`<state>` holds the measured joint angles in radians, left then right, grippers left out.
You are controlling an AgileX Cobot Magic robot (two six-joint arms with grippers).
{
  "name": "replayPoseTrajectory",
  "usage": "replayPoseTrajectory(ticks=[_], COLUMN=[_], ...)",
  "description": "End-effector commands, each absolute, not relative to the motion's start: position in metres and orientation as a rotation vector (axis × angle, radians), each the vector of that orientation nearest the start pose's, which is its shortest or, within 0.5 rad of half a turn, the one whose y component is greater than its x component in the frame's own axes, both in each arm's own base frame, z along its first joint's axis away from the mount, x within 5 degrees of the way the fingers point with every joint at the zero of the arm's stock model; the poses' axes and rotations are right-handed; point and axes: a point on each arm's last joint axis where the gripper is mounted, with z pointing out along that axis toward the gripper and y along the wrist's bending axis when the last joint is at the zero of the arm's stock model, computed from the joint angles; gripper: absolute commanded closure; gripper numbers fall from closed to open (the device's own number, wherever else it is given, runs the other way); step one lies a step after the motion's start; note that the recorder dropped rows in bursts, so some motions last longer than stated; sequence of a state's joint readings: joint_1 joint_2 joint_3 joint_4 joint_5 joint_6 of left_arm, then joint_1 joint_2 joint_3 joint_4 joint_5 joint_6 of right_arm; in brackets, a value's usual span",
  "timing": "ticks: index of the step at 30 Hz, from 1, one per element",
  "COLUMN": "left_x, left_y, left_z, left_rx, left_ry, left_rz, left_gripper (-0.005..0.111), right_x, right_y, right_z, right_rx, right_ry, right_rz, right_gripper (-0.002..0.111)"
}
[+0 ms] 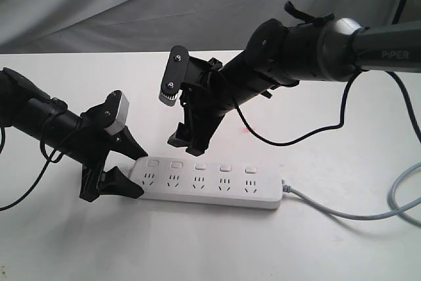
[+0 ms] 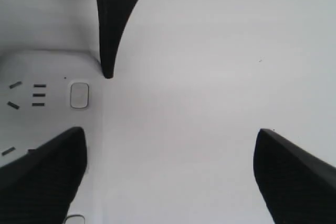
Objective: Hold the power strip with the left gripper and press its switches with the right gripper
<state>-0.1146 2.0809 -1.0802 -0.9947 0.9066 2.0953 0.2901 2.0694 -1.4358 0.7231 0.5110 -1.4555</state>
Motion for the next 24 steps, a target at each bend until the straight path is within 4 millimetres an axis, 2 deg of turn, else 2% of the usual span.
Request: replayPoseTrajectory(ticks=[1,24], left_x=[0.3363,0.3363], left_y=[-0.0978,-0.0978], left_z=[0.0843,0.0843], left_rx=[1.768,1.768], left_ry=[1.952,1.952], left_rz=[-0.714,-0.714], left_gripper=[0.051,0.051], right_x=[0.4159,0.4137], right_y=[0.156,0.1517], right_z=[0.175,0.1743], right_rx=[-1.386,-1.448], right_ry=[2.021,2.042], right_rz=[0.211,0.16], right_gripper=[0.029,0.029])
